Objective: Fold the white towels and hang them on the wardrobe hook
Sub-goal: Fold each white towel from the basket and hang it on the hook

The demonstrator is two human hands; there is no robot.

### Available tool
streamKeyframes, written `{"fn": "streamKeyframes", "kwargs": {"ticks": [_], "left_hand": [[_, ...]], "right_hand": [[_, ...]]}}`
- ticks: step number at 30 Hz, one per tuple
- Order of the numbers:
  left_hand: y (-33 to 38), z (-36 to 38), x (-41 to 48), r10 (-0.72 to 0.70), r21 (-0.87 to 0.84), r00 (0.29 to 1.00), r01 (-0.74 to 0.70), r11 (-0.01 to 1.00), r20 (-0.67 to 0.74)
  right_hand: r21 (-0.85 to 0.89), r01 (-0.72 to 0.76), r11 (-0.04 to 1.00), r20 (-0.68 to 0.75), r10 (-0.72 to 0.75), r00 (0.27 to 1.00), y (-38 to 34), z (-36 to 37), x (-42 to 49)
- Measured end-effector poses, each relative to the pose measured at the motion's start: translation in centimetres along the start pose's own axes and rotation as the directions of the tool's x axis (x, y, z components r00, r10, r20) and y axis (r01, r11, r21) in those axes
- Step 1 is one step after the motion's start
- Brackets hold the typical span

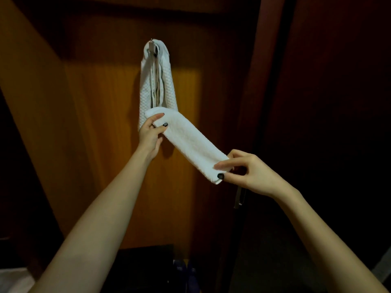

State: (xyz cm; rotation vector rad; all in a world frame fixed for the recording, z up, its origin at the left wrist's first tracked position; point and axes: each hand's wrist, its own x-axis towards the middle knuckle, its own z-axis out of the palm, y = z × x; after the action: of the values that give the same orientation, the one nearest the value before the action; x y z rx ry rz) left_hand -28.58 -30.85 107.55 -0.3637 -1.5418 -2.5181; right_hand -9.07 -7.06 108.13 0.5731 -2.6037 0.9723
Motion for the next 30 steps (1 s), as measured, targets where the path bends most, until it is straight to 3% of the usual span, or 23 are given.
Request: {"fn": "streamKeyframes", "kwargs": {"ticks": [3, 5, 13, 19, 23, 30], "left_hand": [[0.9, 0.2, 0.5, 0.023, -0.076, 1.000, -0.021, 0.997, 0.021], [2.1, 0.6, 0.9, 0.041, -0.127, 0.999, -0.037, 0.991, 0.034], [6.7, -0.7, 2.1, 0.145, -0.011, 0.977, -0.149, 0.989, -0.158], [11.0, -2.3, 3.7, 0.284, 0.032, 0.944, -0.283, 0.959, -0.165], [14.1, -3.0, 5.7, 0.428, 0.156, 0.896, -0.408, 0.899, -0.119], [19.0, -4.0, 12.2, 0.537, 0.307, 0.841, -0.496, 0.812, -0.060]], "right_hand": [[0.035, 0.014, 0.999, -0.343, -0.001, 0.939, 0.3, 0.0, 1.9], [0.009, -0.045, 0.999, -0.458, 0.044, 0.888, 0.4, -0.2, 3.7], [0.106, -0.069, 0.992, -0.473, 0.111, 0.874, 0.8, -2.8, 10.7], [0.218, 0.117, 0.969, -0.559, 0.026, 0.829, -2.0, -4.7, 15.4], [0.124, 0.222, 0.967, -0.630, -0.096, 0.771, -3.4, -5.3, 18.6], [-0.005, 0.156, 0.988, -0.696, -0.116, 0.709, -5.0, -6.3, 27.3]]}}
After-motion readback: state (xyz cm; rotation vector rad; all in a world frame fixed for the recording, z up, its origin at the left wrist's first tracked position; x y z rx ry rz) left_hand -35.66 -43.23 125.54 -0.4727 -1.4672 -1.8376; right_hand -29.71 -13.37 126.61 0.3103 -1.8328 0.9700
